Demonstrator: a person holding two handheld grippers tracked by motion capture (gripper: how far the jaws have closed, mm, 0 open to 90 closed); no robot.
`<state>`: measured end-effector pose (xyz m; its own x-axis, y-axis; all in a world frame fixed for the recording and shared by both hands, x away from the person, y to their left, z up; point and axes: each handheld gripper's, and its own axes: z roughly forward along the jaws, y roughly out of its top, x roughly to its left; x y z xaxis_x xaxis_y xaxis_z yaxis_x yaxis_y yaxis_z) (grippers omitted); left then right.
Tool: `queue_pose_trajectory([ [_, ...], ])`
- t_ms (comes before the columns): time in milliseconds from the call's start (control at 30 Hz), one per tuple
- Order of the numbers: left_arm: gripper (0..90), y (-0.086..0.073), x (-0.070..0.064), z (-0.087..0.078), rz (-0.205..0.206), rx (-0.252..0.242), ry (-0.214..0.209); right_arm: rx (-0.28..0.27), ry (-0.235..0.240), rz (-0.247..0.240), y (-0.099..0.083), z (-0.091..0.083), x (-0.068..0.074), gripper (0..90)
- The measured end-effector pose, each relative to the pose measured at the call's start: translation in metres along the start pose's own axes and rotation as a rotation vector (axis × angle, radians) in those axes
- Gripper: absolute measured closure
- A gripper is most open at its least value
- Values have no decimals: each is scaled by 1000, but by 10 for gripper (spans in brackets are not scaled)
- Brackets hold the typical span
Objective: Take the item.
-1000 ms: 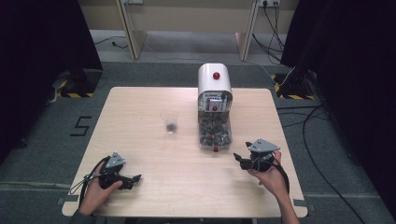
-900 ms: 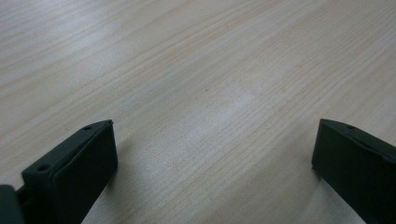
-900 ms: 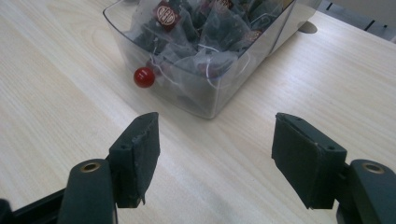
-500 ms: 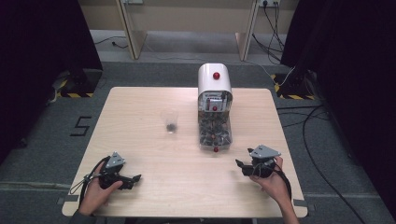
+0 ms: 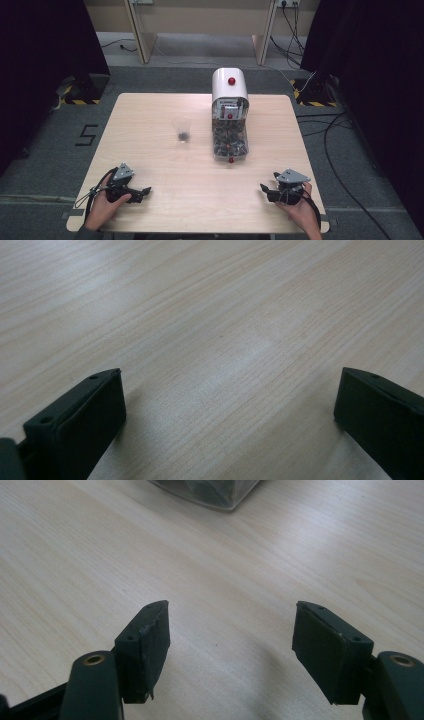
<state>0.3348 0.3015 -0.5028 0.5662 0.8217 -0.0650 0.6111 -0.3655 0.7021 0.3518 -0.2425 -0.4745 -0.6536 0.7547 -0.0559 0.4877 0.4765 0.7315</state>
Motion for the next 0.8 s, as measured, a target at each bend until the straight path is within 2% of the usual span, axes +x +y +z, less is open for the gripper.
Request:
queue_pose_trajectory([
  [267,0,0,0,0,0,-1,0,20,7,-16,-2,-1,6,322],
  [667,0,0,0,0,0,0,0,63,10,-7,-11,-4,12,313],
  [800,0,0,0,0,0,-1,0,64,17,15,-12,-6,12,291],
])
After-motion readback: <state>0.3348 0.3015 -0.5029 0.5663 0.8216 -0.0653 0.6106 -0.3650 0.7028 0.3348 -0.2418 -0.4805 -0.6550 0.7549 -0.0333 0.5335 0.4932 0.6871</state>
